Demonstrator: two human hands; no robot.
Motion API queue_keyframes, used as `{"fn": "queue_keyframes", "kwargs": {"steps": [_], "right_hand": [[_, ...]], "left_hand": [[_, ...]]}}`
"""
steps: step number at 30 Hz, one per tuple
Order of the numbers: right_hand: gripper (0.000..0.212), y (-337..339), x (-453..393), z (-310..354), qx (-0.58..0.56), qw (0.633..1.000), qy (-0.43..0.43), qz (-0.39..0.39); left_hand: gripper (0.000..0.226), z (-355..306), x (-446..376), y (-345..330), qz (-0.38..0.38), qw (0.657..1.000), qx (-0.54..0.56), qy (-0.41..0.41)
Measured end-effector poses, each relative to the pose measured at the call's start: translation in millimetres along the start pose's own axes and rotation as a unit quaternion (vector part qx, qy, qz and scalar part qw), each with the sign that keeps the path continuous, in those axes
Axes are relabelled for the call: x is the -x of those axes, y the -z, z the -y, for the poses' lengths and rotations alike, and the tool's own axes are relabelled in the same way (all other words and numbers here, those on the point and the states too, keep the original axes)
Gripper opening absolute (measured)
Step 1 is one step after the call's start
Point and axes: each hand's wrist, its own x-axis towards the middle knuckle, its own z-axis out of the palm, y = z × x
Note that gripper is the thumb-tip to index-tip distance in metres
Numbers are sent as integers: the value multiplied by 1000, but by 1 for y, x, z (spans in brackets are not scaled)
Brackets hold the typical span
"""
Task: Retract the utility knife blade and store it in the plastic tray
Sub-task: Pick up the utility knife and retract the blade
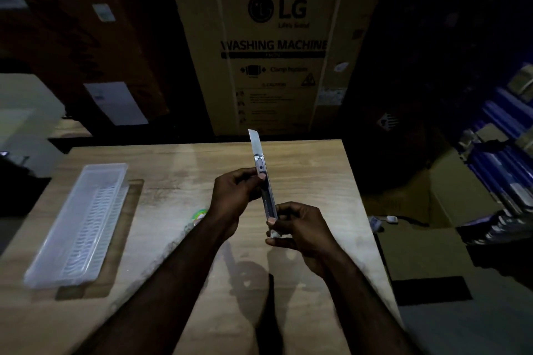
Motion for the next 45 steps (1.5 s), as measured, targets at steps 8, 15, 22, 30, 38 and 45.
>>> {"fn": "queue_keyframes", "kwargs": {"steps": [8, 15, 22, 30, 38, 45], "right_hand": [[13, -33, 20, 8, -33, 999, 39, -10], [13, -60, 34, 6, -37, 996, 76, -22], [14, -84, 45, -1, -31, 995, 86, -35], [15, -106, 49, -11, -14, 995, 88, -52], [11, -129, 50, -16, 2, 994, 92, -60], [7, -140, 44, -25, 39, 993, 96, -59]], "left_hand": [[52, -14, 17, 34, 74, 997, 5, -17], [33, -11, 28, 59, 105, 994, 3, -14], [27, -13, 40, 82, 116, 992, -23, -50], [27, -12, 46, 107, 123, 990, -35, -59], [29, -13, 51, 130, 117, 990, -35, -76], [30, -4, 54, 145, 89, 991, -36, -91]]}}
